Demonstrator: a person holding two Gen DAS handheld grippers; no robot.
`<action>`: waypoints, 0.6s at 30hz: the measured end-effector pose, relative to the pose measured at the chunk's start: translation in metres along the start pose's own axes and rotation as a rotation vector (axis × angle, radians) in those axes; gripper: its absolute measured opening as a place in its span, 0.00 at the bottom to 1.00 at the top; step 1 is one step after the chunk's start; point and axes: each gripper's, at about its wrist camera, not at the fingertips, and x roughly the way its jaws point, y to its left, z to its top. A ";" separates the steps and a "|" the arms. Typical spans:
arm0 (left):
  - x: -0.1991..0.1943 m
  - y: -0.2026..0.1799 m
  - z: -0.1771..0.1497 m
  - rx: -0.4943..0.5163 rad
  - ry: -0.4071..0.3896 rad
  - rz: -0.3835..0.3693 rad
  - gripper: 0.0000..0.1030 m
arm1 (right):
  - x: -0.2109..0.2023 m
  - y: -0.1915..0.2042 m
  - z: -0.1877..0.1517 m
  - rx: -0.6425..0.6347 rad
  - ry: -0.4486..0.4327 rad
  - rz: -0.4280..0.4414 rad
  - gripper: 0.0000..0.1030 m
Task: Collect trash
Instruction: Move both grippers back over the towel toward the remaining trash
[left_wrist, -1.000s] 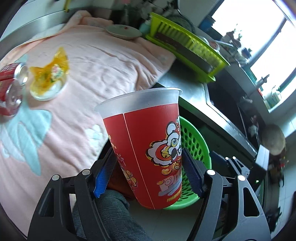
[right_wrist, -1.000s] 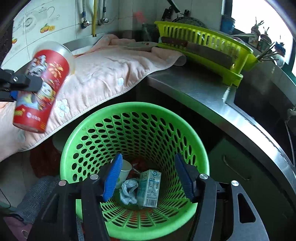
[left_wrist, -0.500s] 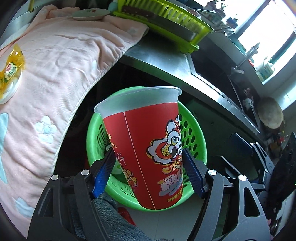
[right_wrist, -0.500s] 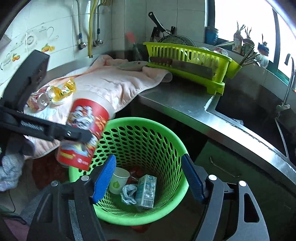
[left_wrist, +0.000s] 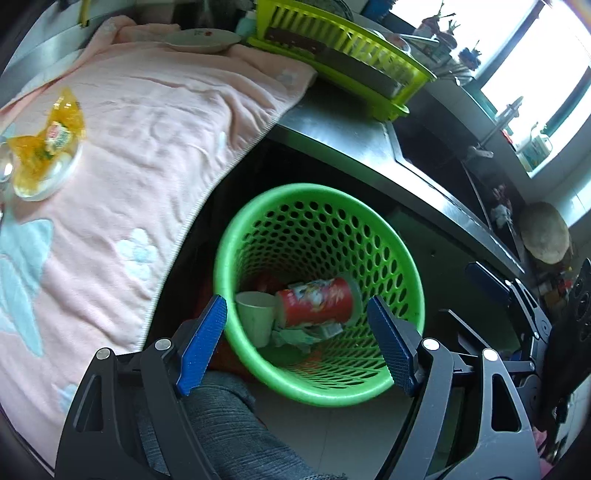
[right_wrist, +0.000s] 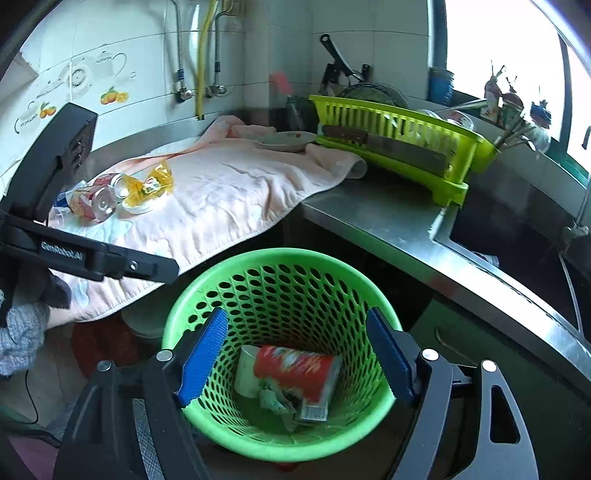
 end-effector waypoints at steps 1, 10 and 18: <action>-0.005 0.005 0.000 -0.006 -0.007 0.010 0.75 | 0.002 0.003 0.002 -0.005 -0.001 0.003 0.73; -0.056 0.054 0.003 -0.078 -0.097 0.104 0.75 | 0.017 0.033 0.028 -0.044 -0.014 0.076 0.73; -0.098 0.108 0.002 -0.185 -0.160 0.205 0.75 | 0.037 0.065 0.058 -0.088 -0.021 0.149 0.73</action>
